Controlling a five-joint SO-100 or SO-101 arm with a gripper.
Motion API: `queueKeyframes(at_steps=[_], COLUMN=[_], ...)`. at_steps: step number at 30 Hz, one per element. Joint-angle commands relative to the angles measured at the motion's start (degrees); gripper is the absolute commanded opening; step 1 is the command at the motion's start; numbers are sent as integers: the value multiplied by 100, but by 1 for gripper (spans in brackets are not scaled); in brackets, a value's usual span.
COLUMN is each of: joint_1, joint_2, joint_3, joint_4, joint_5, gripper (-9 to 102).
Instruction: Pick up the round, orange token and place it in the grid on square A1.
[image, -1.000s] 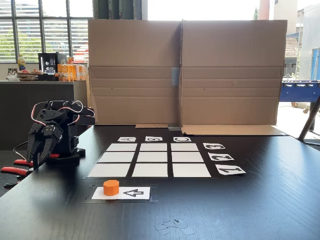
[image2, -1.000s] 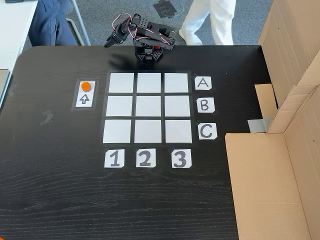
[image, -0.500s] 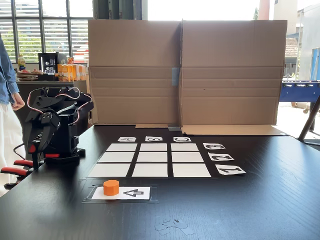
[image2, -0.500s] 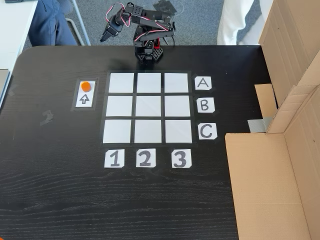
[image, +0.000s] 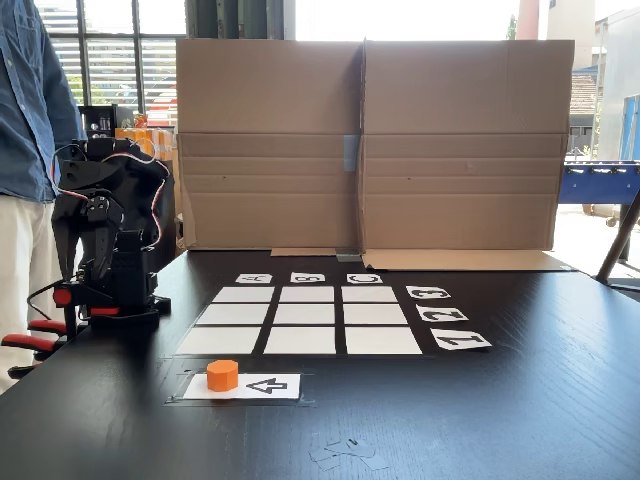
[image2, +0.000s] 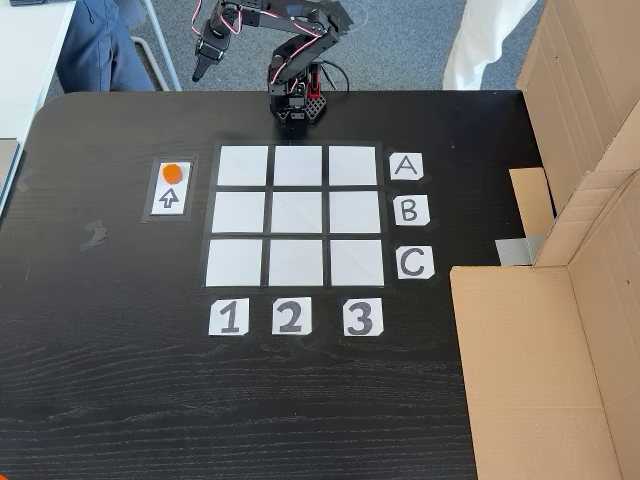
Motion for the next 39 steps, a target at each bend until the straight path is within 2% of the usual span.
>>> queueKeyframes(at_steps=[1, 22, 39], joint_1=[-229, -2004, -2610], joint_2=[-404, -3226, -4746], joint_3=[-650, -2048, -3217], joint_4=[158, -9, -281], joint_5=[79, 202, 211], gripper=[16, 20, 23])
